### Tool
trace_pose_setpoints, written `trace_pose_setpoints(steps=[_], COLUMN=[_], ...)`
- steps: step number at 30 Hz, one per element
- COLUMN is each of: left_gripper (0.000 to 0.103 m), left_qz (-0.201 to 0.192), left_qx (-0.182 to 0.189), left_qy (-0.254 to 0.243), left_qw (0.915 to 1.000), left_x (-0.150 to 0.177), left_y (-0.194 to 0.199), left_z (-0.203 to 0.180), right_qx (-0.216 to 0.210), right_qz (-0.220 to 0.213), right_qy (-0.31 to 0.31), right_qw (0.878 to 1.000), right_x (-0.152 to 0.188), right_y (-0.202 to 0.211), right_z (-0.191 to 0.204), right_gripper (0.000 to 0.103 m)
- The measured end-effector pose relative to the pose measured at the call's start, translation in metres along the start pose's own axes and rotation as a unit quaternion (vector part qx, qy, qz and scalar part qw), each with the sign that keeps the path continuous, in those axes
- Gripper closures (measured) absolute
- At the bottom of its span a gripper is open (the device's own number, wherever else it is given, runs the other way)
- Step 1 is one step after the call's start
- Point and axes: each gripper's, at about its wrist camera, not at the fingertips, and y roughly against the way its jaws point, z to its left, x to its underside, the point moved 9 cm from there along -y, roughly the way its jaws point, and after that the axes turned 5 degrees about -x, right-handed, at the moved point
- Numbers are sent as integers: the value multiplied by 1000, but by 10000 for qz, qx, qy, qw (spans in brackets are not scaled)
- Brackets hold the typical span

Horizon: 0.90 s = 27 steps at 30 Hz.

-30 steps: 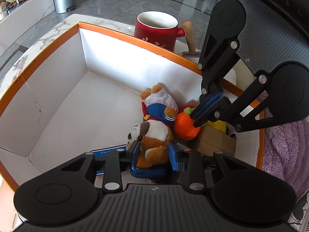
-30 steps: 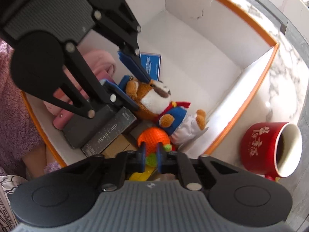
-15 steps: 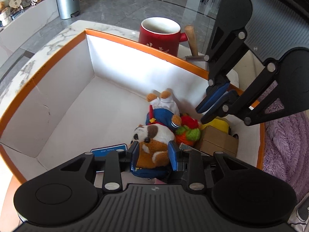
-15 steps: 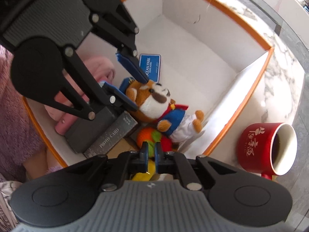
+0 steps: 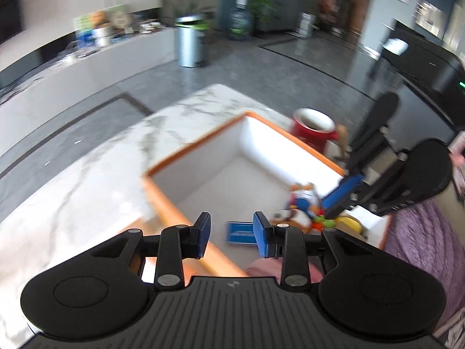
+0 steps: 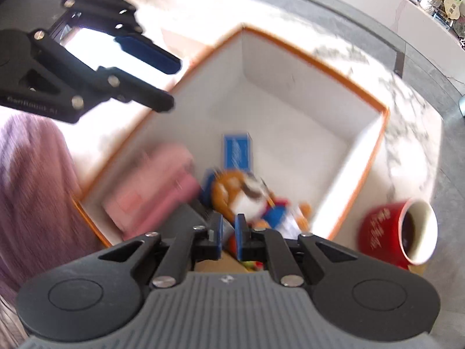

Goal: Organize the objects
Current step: 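Withdraw both tools and move them to the pink selfie stick and white box, then grasp the pink selfie stick with the left tool while the right tool grasps the long white box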

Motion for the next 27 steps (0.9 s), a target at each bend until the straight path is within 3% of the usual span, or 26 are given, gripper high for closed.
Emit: trace_pose_setpoints(steps=[4, 7, 12, 14, 17, 19, 21, 27], left_gripper=[65, 65, 65, 65, 61, 56, 52, 52], left_qz=[-79, 2, 5, 3, -19, 83, 153, 375], left_qx=[-398, -598, -451, -386, -409, -291, -305, -511], left_qy=[765, 1008, 1700, 1862, 2517, 3047, 3270, 3198], left_qw=[9962, 9931, 9844, 9818, 9669, 9520, 9444, 9454], left_x=[16, 35, 55, 65, 83, 94, 101, 97], left_y=[16, 18, 2, -10, -32, -50, -67, -89], left_z=[42, 58, 73, 81, 97, 102, 103, 105], right_qx=[-253, -331, -405, -154, 176, 344, 440, 529], right_qz=[-414, -576, -392, -227, -129, -73, -20, 87], right_qy=[-42, 25, -38, 42, 272, 248, 247, 272], right_qw=[9988, 9978, 9984, 9996, 9994, 9991, 9987, 9982], right_x=[-39, -67, -109, -123, -133, -140, -145, -152], right_y=[7, -1, -45, -59, -67, -75, -82, -94], right_z=[28, 51, 74, 76, 73, 65, 56, 39], right_gripper=[93, 92, 93, 95, 95, 95, 94, 93])
